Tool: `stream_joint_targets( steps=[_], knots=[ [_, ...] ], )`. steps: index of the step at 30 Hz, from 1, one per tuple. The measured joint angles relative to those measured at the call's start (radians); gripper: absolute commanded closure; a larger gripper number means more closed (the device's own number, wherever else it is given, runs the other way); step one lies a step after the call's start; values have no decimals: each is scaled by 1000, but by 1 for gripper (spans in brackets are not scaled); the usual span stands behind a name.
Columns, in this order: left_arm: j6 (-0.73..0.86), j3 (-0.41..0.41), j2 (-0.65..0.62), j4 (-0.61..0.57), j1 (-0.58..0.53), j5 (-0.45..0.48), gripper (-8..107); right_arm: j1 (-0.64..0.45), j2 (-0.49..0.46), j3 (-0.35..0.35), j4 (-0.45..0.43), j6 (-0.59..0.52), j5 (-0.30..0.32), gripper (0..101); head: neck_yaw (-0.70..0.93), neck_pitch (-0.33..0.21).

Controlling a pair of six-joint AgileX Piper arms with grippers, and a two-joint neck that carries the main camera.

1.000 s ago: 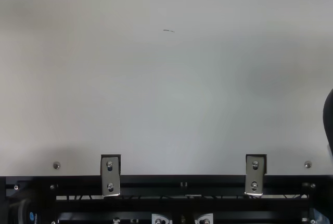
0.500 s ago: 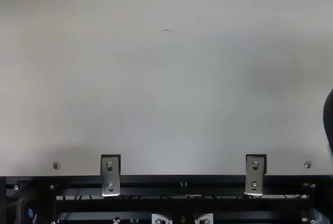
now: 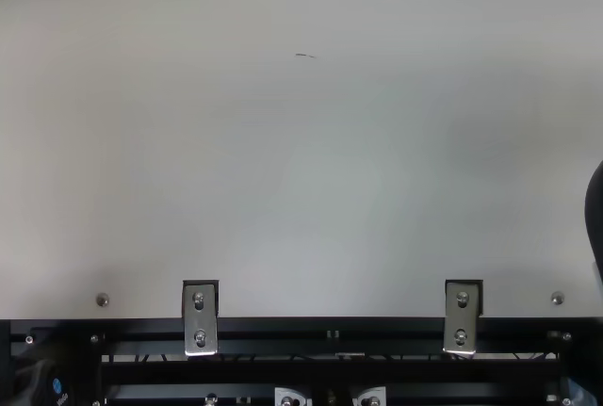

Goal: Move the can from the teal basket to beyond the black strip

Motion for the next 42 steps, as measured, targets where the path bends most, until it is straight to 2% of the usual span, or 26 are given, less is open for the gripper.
stream_joint_targets(
  steps=[17, 30, 42],
  knots=[
    [35, -145, 293, -157, 101, -2, 9, 0, 0, 0, 0, 0, 0, 0, 0, 0],
    [129, -209, 458, -277, 191, -19, 9, 0, 0, 0, 0, 0, 0, 0, 0, 0],
    [163, -242, 581, -316, 251, -60, 9, 0, 0, 0, 0, 0, 0, 0, 0, 0]
  ],
)
